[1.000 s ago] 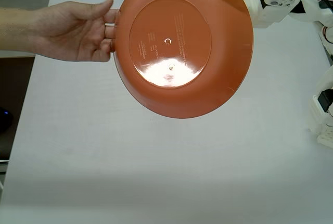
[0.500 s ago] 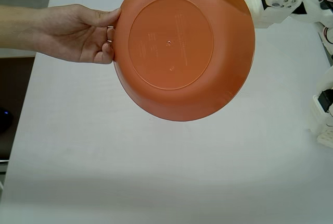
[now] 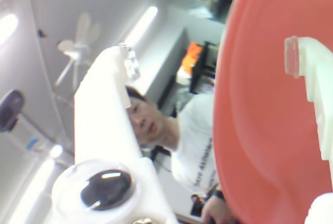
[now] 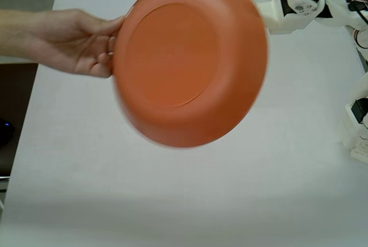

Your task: Could you take three plates?

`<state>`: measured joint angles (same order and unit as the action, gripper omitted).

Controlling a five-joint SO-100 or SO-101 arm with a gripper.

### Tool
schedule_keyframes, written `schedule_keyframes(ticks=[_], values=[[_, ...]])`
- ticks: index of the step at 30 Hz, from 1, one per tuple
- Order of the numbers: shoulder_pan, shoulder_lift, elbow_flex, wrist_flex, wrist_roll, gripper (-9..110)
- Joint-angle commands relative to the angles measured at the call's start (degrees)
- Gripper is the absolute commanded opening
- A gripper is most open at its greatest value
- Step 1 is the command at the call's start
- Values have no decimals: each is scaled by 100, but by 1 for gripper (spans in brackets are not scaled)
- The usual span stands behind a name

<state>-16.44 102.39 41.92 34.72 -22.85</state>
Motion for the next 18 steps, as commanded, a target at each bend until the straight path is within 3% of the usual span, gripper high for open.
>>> schedule_keyframes(ticks=[1, 6, 11, 18], values=[[79, 694, 316, -9, -79, 36], [571, 1441, 1644, -9, 18, 30], [1274, 1749, 2558, 44, 18, 0], [2470, 1459, 3059, 519, -176, 0]])
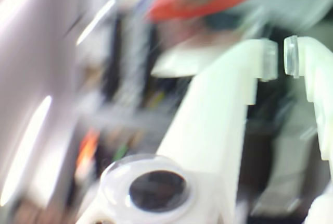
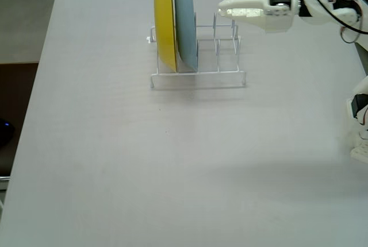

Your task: Could you take three plates?

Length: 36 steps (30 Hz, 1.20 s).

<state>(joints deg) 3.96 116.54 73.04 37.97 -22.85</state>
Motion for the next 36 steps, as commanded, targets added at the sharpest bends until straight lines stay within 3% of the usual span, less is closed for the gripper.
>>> schedule_keyframes(ticks=[1, 7, 12, 15, 29, 33, 36], values=[[589, -26, -53, 299, -272, 0], [1406, -642, -167, 352, -1090, 5], [1907, -1354, -431, 352, -1441, 29], [2101, -1837, -765, 352, -1582, 35], [2382, -4219, -3445, 738, -1626, 32], [2391, -4491, -3753, 738, -1521, 26], [2364, -4526, -3823, 738, -1424, 13]])
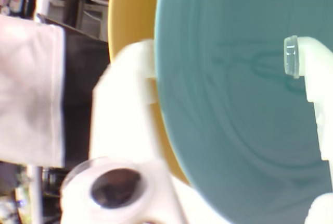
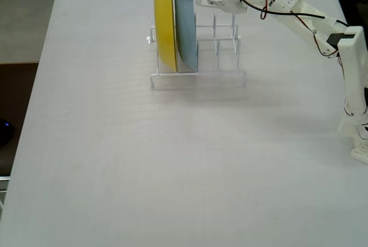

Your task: Could you take three plates?

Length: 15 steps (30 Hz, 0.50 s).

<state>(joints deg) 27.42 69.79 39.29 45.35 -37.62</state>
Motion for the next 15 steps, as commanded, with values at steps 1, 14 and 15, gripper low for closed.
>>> schedule_keyframes(ticks=[1, 14, 15], values=[[0, 149, -475, 0, 105, 8], [26, 290, -2760, 1195, 9, 0], [62, 431, -2777, 1239, 9, 0]])
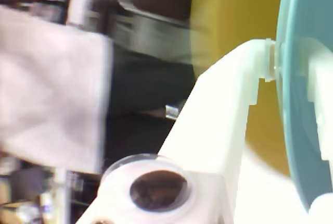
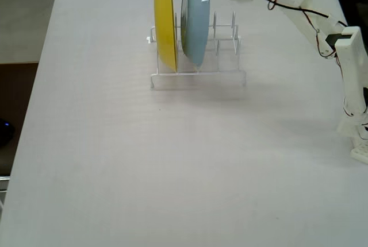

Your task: Could you take three plates?

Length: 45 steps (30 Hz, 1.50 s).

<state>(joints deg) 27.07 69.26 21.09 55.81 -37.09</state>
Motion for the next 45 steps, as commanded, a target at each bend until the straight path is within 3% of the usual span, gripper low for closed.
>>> schedule_keyframes(ticks=[1, 17, 30, 38, 45], values=[[132, 633, -958, 229, -53, 0], [-53, 2839, -466, 571, 220, 0], [-2153, 4034, -62, 510, 1011, 0], [-3929, 4553, 1266, -1028, 1213, 0], [-4500, 4553, 2391, -2654, 1397, 0]])
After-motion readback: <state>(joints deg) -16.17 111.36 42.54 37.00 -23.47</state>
